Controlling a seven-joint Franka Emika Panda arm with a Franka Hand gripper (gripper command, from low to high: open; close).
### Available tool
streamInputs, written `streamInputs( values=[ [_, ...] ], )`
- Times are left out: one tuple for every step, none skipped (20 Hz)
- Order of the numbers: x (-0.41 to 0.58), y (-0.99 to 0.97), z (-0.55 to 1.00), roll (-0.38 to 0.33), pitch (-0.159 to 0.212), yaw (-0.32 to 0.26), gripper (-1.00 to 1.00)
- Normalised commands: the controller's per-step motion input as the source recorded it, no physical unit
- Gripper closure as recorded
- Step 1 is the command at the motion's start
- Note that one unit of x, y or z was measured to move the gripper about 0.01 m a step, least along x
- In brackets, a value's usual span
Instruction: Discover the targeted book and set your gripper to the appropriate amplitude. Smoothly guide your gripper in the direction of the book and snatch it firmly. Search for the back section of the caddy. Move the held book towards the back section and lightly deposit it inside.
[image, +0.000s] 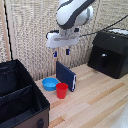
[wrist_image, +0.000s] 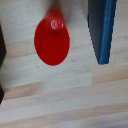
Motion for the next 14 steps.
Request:
streamInputs(
  values=[
    [0.260, -0.09, 0.00, 0.000, 0.000, 0.000, -1.00],
    [0.251, -0.57, -0.04, 0.080, 0.018, 0.000, -1.00],
    [0.251, -0.57, -0.04, 0.080, 0.018, 0.000, -1.00],
    [0.260, -0.58, -0.02, 0.085, 0.015, 0.000, -1.00],
    [0.277, -0.54, -0.03, 0.066, 0.015, 0.000, -1.00],
    [0.294, -0.54, -0.02, 0.066, 0.012, 0.000, -1.00],
    [0.311, -0.53, -0.02, 0.063, 0.000, 0.000, -1.00],
    [0.337, -0.51, -0.02, 0.058, 0.000, 0.000, -1.00],
    [0.337, -0.51, -0.01, 0.057, 0.000, 0.000, -1.00],
    [0.346, -0.51, -0.02, 0.054, 0.000, 0.000, -1.00],
    [0.349, -0.52, -0.02, 0.056, 0.000, 0.000, -1.00],
    [0.346, -0.49, -0.02, 0.054, 0.002, 0.000, -1.00],
    [0.357, -0.43, -0.04, 0.046, 0.011, 0.000, -1.00],
    [0.357, -0.36, -0.06, 0.032, 0.013, 0.000, -1.00]
  ],
)
